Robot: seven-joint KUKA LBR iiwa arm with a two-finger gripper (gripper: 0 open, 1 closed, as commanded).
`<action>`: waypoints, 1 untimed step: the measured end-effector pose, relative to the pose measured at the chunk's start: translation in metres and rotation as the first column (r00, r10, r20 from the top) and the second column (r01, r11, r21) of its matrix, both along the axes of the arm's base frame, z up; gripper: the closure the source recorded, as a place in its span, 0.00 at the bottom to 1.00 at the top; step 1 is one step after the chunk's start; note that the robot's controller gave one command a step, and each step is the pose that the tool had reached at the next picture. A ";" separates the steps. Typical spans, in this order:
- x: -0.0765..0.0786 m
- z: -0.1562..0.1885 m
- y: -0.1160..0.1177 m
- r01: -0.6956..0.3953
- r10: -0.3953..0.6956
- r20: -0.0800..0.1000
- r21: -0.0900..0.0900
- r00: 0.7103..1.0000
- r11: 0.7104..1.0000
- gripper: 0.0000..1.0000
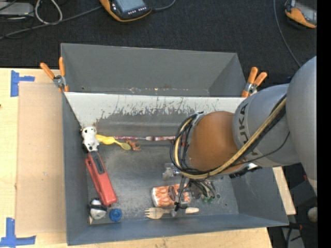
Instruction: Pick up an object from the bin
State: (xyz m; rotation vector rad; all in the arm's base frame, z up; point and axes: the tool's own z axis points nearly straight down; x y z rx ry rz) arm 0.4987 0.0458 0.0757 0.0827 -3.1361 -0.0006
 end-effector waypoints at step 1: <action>0.000 0.024 0.011 0.007 -0.007 -0.001 0.001 1.000 1.000 0.00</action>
Offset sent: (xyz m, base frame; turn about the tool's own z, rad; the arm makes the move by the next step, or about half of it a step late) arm -0.0036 0.0003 -0.0057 -0.0494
